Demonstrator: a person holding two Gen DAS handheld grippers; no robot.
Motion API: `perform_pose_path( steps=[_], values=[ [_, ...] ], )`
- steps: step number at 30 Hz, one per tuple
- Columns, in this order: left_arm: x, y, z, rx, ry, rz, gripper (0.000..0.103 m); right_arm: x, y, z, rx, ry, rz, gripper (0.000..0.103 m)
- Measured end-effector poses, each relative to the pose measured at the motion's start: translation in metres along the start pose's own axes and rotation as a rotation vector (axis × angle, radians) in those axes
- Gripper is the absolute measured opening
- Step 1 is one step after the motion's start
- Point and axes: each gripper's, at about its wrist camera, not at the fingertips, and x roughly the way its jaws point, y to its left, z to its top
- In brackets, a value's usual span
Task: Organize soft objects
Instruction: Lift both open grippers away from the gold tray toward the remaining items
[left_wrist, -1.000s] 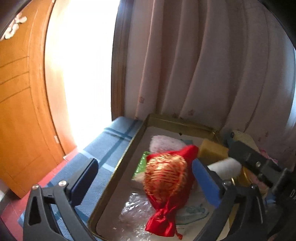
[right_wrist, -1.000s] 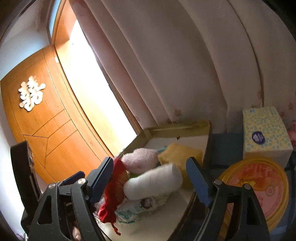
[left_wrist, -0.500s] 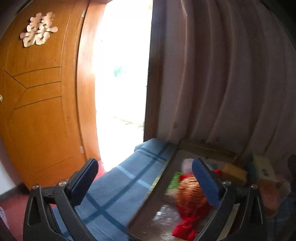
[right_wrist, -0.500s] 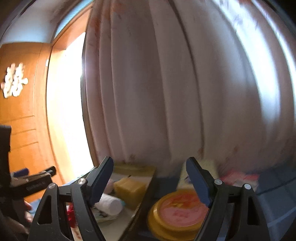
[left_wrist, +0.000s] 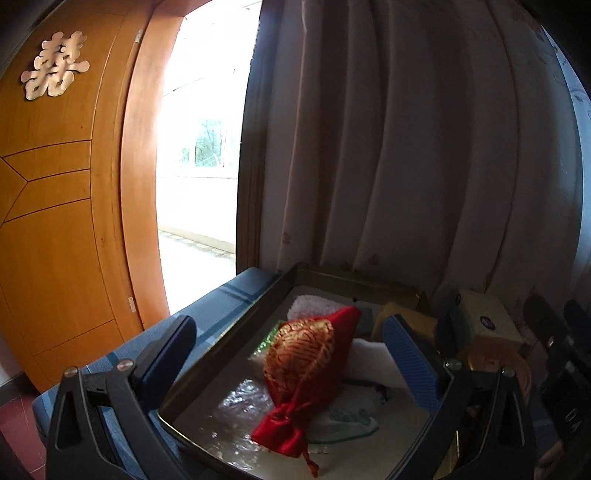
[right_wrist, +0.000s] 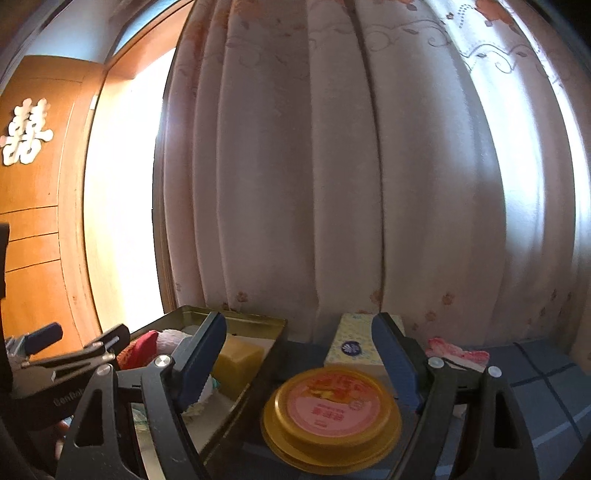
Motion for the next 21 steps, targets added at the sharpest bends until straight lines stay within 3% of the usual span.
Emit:
perform_pose_path(
  steps=[13, 21],
  values=[
    [-0.005, -0.027, -0.002, 0.078, 0.001, 0.02, 0.103, -0.011, -0.011, -0.001, -0.014, 0.003, -0.023, 0.083],
    [-0.019, -0.015, -0.004, 0.01, -0.039, 0.016, 0.103, -0.023, -0.026, -0.005, -0.006, -0.02, -0.06, 0.083]
  ],
)
